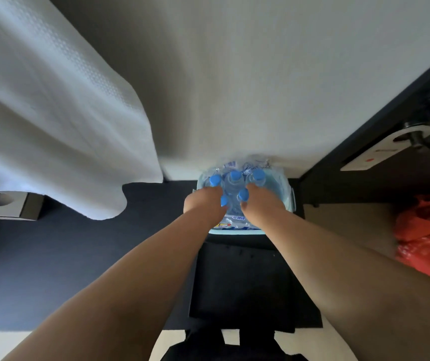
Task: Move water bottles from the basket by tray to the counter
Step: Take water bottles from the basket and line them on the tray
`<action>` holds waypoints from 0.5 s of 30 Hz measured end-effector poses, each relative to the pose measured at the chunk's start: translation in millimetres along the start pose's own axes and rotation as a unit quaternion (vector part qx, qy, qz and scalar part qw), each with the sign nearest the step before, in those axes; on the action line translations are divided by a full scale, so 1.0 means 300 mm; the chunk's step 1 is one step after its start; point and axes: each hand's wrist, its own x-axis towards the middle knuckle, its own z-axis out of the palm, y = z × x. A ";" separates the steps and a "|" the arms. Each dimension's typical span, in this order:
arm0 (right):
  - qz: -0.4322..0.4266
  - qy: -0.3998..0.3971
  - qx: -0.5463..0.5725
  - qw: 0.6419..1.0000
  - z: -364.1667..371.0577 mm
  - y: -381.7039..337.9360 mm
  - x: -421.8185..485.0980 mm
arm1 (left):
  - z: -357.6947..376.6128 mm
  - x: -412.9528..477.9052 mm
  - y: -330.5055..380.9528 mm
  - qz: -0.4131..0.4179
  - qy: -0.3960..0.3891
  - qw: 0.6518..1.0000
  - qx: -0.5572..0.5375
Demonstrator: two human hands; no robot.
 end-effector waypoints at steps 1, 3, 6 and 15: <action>0.000 0.001 0.012 1.000 0.016 0.001 0.005 | 0.015 0.003 0.002 0.000 0.005 1.000 0.011; -0.002 0.013 0.032 0.999 0.046 0.005 0.012 | 0.038 0.009 0.005 -0.002 0.023 1.000 0.020; -0.007 0.049 0.047 0.998 0.075 0.015 0.015 | 0.067 0.011 0.004 0.001 0.046 0.999 -0.017; -0.023 0.085 0.073 0.993 0.032 0.007 -0.054 | 0.046 -0.046 0.017 -0.004 0.074 0.994 -0.084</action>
